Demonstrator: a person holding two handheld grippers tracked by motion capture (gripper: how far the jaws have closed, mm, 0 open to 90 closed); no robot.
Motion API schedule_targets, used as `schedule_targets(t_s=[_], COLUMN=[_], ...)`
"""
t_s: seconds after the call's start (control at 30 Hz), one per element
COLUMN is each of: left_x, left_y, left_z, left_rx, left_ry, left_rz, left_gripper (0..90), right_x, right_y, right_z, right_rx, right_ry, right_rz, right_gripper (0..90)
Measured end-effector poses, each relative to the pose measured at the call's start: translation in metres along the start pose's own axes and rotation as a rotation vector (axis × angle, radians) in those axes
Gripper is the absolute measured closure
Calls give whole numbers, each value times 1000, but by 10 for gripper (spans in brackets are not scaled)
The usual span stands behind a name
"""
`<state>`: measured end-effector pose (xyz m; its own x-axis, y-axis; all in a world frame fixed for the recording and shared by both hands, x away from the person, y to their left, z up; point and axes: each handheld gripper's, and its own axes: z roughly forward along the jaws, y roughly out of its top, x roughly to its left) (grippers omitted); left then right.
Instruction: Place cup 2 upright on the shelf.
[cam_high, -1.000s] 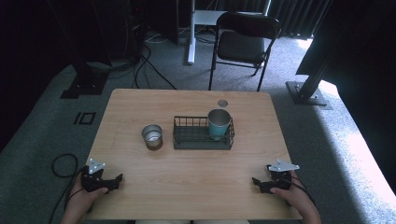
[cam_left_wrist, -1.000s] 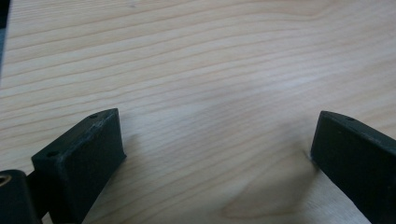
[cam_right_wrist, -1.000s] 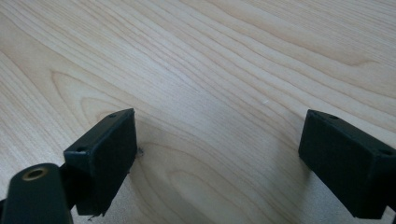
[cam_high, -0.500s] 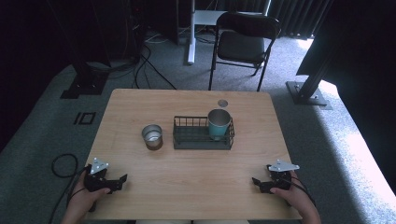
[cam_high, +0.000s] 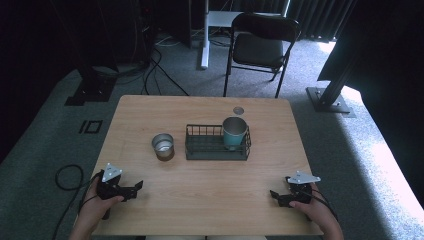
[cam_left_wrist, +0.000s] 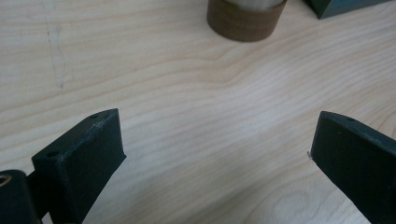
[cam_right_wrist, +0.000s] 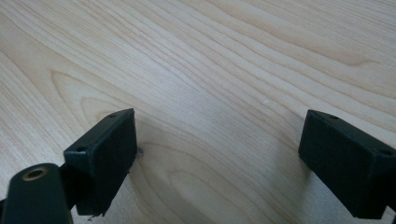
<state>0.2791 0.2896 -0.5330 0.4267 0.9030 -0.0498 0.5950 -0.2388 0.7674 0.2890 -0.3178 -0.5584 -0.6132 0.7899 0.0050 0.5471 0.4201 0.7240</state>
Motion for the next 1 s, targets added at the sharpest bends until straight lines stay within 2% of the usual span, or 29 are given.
schedule_targets(t_s=[0.07,0.2,0.4,0.73,1.0], left_x=[0,-3,-5,-7,-10], left_y=[1,9,16,29,40], left_z=[0,1,4,8,11], left_rx=[-5,-46,-63,-96,-133], left_ry=[-3,-9,-35,-26,-35], left_rz=[1,9,15,19,27], left_gripper=[31,31,31,31,31], right_x=[0,0,0,0,0], right_y=[0,0,0,0,0], right_z=[0,0,0,0,0], right_rx=[0,0,0,0,2], right_ry=[0,0,0,0,0], right_rz=[0,0,0,-1,1], right_gripper=[110,110,110,110,110])
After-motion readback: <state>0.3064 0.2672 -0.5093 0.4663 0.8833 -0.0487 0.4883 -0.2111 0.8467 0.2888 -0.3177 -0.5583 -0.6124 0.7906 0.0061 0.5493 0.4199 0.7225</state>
